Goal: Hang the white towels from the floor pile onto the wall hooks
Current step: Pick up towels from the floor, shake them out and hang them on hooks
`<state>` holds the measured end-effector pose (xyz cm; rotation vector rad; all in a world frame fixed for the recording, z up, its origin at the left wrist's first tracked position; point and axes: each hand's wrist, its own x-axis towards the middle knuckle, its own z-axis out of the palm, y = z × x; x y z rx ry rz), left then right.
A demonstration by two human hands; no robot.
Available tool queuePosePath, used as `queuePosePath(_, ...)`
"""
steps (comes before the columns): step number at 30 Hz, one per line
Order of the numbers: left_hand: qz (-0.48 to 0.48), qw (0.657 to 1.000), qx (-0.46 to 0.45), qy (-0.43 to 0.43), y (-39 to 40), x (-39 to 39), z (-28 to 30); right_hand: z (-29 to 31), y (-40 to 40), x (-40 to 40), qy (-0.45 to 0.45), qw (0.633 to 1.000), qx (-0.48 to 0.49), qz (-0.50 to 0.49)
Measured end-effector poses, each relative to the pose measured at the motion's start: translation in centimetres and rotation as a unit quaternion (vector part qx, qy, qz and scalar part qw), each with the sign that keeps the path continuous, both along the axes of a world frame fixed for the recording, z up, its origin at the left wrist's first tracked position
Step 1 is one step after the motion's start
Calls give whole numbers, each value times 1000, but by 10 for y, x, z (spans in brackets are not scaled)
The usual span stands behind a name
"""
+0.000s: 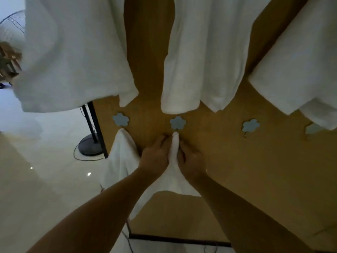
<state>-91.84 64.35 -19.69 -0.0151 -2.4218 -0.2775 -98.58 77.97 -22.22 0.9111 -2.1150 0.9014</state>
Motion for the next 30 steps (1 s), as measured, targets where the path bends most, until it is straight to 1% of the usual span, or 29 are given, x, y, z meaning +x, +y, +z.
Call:
queuePosePath(2, 20, 997, 80, 16, 15, 0, -10, -13, -8, 6, -51, 998, -24, 1)
queuePosePath(3, 36, 994, 97, 19, 19, 1, -13, -19, -8, 6, -45, 999, -12, -15)
queuePosePath(5, 85, 993, 74, 14, 22, 6, -14, -28, 1, 2, 0, 998, 36, -54)
queuePosePath(6, 109, 993, 52, 9, 23, 8, -14, -31, 5, 0, 8, 997, 45, -59)
queuePosePath(7, 124, 992, 34, 3, 24, 9, -14, -33, 9, -1, -3, 998, 40, -50)
queuePosePath(8, 128, 991, 31, -9, 27, 9, -14, -33, 10, 1, -32, 999, 24, -24)
queuePosePath(9, 124, 991, 48, -26, 29, 9, -15, -32, 8, 5, -74, 997, 3, 10)
queuePosePath(11, 103, 984, 134, -54, 38, 7, -16, -26, 7, 13, -156, 984, -53, 63)
queuePosePath(13, 95, 970, 212, -66, 42, 5, -18, -19, 7, 15, -203, 973, -93, 66)
queuePosePath(14, 93, 966, 228, -73, 42, 5, -19, -18, 7, 15, -212, 969, -103, 66)
queuePosePath(16, 85, 964, 231, -98, 40, 5, -18, -17, 9, 17, -227, 963, -112, 87)
queuePosePath(18, 71, 962, 233, -125, 37, 4, -15, -17, 12, 20, -256, 954, -104, 116)
queuePosePath(20, 56, 959, 239, -144, 33, 4, -12, -19, 13, 21, -265, 951, -94, 129)
queuePosePath(24, 36, 948, 237, -208, 25, 4, -6, -13, 9, 21, -314, 942, -53, 100)
queuePosePath(26, 13, 947, 207, -245, 19, 4, -2, -7, 8, 26, -333, 939, -42, 81)
queuePosePath(30, -28, 950, 134, -281, 1, 13, 10, 4, 9, 46, -321, 947, -12, 15)
